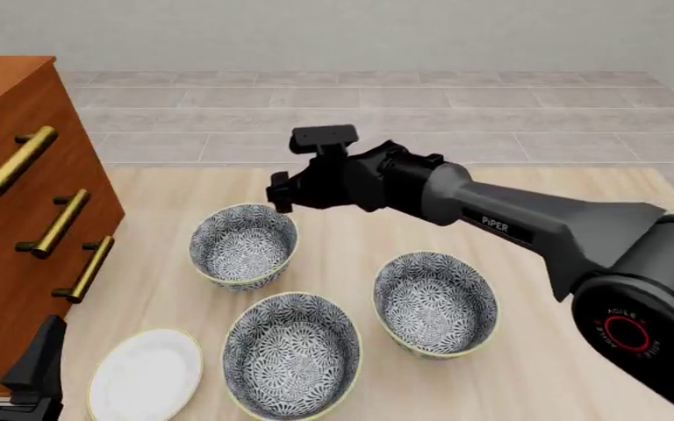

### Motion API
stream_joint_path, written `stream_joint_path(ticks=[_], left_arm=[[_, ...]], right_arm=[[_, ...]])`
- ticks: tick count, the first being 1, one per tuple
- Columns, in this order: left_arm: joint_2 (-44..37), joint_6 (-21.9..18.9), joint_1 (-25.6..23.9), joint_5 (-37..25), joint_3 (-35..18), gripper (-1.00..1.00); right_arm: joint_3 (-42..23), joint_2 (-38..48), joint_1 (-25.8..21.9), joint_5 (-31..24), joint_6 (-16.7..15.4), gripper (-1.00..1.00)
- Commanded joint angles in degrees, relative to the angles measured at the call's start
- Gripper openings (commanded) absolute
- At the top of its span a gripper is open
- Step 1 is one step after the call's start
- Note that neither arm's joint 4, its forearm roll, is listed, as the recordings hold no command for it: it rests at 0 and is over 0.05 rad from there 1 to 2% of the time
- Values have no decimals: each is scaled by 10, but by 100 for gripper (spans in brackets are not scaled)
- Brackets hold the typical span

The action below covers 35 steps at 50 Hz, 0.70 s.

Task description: Stack the bowl at the front on the bowl in the middle.

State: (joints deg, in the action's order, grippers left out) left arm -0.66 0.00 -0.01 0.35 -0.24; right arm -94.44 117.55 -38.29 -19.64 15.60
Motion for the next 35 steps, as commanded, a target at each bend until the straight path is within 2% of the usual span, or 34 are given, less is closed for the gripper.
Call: stream_joint_path(ticks=[1, 21, 35], left_arm=[[0, 0, 0, 0, 0, 100], [0, 0, 0, 0, 0, 100], [0, 0, 0, 0, 0, 100]], right_arm=[[-24, 33, 0, -1, 9, 100], [-19, 66, 14, 16, -13, 100], [-14, 84, 7, 30, -9, 100]])
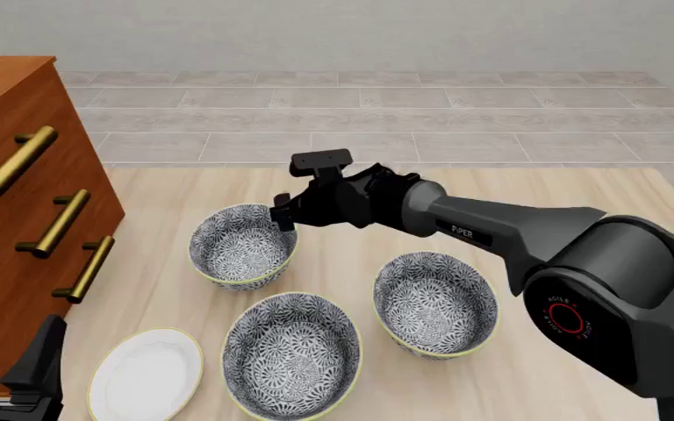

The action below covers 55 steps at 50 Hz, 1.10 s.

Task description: Stack the bowl at the front on the bowl in the middle.

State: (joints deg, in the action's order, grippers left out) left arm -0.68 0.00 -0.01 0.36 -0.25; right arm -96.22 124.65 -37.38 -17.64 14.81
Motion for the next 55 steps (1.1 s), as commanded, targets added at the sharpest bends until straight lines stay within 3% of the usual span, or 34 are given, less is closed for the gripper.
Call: stream_joint_path(ticks=[1, 55], left_arm=[[0, 0, 0, 0, 0, 100], [0, 0, 0, 0, 0, 100]], right_arm=[[5, 14, -2, 11, -3, 100], [51, 58, -20, 71, 2, 100]])
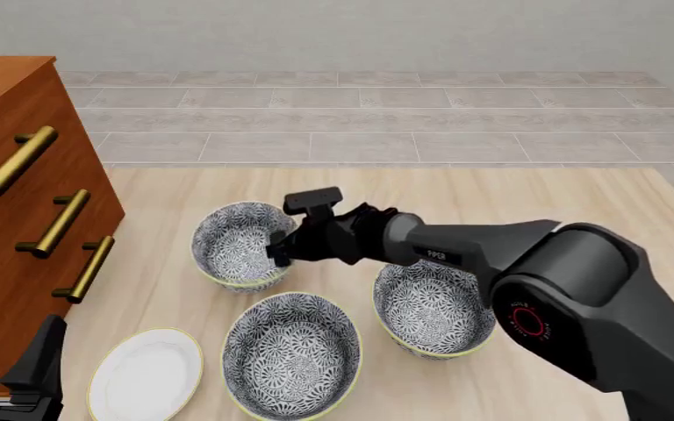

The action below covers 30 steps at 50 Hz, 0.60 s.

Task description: Stack the bowl at the front on the bowl in the middle.

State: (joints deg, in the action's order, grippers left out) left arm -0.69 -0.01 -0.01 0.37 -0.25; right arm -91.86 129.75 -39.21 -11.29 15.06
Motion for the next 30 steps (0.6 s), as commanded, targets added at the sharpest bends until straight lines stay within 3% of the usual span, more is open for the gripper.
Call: stream_joint_path(ticks=[1, 14, 15, 30], left_arm=[[0, 0, 0, 0, 0, 100], [0, 0, 0, 0, 0, 100], [0, 0, 0, 0, 0, 100], [0, 0, 0, 0, 0, 100]], right_arm=[[7, 8, 0, 7, -3, 100], [9, 1, -7, 7, 9, 100], [10, -1, -8, 8, 11, -100], [17, -14, -14, 16, 27, -100]])
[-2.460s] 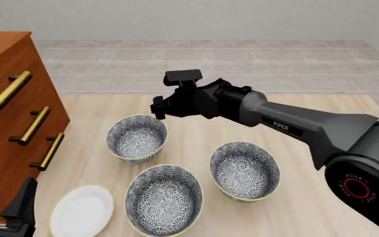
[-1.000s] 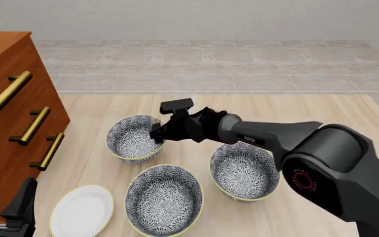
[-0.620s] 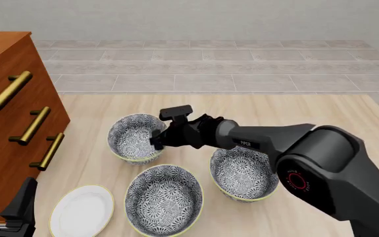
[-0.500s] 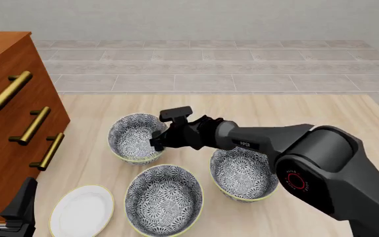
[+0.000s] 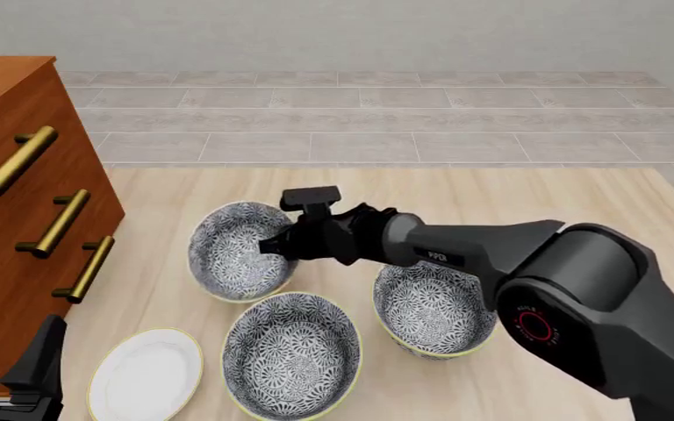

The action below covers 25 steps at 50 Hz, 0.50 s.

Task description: Stack the bowl at the front on the bowl in the middle.

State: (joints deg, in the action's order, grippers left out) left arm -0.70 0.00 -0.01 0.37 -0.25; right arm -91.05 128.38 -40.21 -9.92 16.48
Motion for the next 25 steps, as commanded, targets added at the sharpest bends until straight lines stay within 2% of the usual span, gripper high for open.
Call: stream_joint_path(ticks=[1, 11, 25], left_arm=[[0, 0, 0, 0, 0, 100], [0, 0, 0, 0, 0, 100], [0, 0, 0, 0, 0, 100]], right_arm=[[10, -1, -4, 3, 12, -100], [17, -18, -5, 9, 16, -100], [43, -88, -14, 29, 17, -100]])
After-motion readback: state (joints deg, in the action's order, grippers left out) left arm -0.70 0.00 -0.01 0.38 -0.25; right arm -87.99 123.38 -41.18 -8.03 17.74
